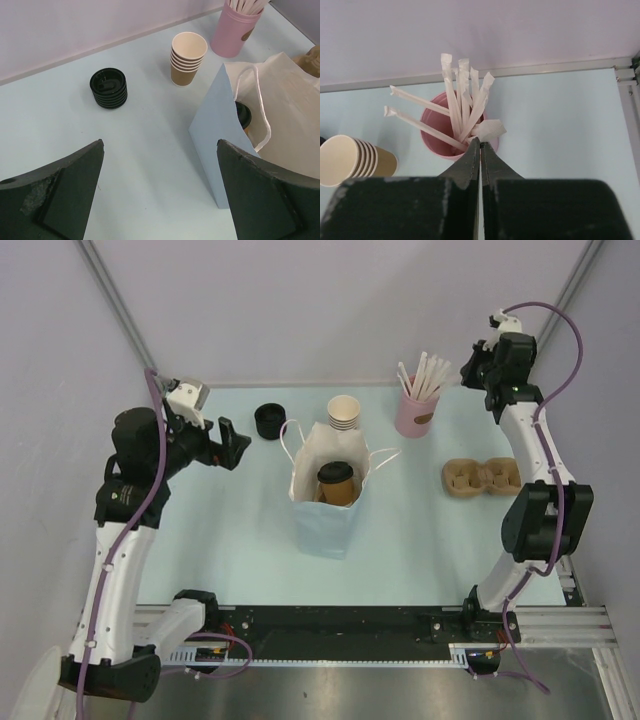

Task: Pack the takeout coffee

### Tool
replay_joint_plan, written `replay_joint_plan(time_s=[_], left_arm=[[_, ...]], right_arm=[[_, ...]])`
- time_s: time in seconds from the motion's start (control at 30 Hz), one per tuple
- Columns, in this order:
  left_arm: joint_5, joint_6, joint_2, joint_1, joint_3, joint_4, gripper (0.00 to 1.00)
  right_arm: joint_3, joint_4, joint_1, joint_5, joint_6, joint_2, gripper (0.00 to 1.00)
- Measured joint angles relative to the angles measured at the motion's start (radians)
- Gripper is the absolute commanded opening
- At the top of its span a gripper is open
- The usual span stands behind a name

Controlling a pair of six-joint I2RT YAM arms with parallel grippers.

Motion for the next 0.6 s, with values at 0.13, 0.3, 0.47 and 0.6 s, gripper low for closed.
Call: replay_joint_plan(time_s=[0.13, 0.3, 0.47, 0.6], left_arm=[[0.007, -0.001, -0.008, 0.008, 0.000, 0.000, 1.00], [0.014, -0.005, -0.019, 0.015, 0.000, 0.006, 1.00], [0.028, -0.010, -0.028, 0.021, -0.008, 0.008, 1.00], [0.033, -0.015, -0.031, 0.026, -0.017, 0.008, 1.00]], right_arm=[[0.000, -0.014, 0.012, 0.010, -0.020, -0.069, 0.00], [0.000, -0.031, 0.061, 0.032, -0.062, -0.216, 0.00], [0.005, -0.044, 0.118, 0.013, -0.080, -0.367, 0.00], [0.058, -0.098, 0.114, -0.068, -0.080, -0.428, 0.00]])
